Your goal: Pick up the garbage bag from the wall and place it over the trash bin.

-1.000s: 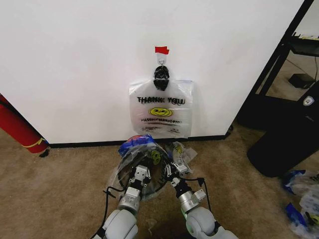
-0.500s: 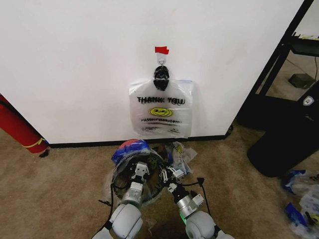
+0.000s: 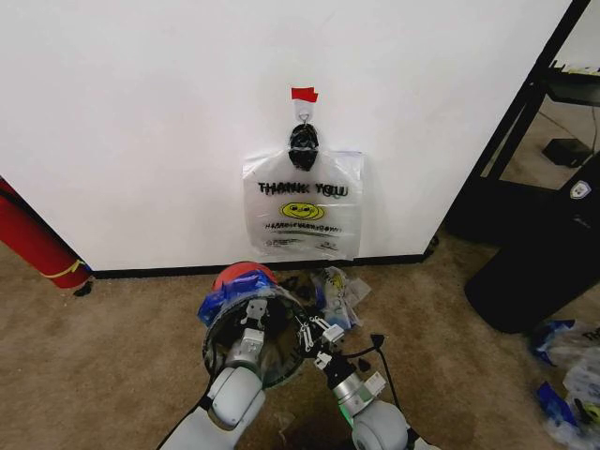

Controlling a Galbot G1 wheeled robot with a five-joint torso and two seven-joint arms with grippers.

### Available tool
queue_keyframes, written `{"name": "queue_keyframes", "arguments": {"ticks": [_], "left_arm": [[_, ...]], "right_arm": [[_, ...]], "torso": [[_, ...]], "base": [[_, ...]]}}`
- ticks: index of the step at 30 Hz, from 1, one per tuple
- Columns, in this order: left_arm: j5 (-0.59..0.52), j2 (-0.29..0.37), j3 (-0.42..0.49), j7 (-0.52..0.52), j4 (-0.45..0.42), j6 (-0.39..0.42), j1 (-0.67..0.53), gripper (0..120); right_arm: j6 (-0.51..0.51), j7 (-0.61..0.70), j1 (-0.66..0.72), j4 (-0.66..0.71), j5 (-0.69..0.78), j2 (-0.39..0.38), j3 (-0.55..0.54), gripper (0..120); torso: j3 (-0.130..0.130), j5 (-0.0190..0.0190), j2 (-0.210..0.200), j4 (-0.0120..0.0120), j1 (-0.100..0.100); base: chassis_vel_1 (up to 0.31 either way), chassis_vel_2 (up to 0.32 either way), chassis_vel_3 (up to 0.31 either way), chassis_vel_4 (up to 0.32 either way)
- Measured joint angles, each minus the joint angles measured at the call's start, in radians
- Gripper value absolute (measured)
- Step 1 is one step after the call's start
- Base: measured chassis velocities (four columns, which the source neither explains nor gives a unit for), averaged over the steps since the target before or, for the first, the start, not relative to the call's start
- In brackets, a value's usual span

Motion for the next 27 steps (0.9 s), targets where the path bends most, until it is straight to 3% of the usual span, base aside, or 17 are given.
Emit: {"name": "queue_keyframes", "arguments": {"ticks": [17, 27], "left_arm": [[-0.058, 0.06, 0.042, 0.066, -0.141, 0.017, 0.095, 0], [-0.037, 0.172, 0.037, 0.097, -0.276, 0.018, 0.189, 0]], "right_arm": [[0.02, 0.011, 0.05, -0.08, 0.003, 0.03, 0.028, 0], [-0.037, 0.072, 0.045, -0.049, 0.075, 0.014, 0.025, 0]], "torso": [[0.0, 0.0, 0.0, 0.0, 0.0], [0.0, 0.0, 0.0, 0.0001, 0.0]], "base": [[0.0, 0.0, 0.0, 0.0], [0.0, 0.0, 0.0, 0.0]]}}
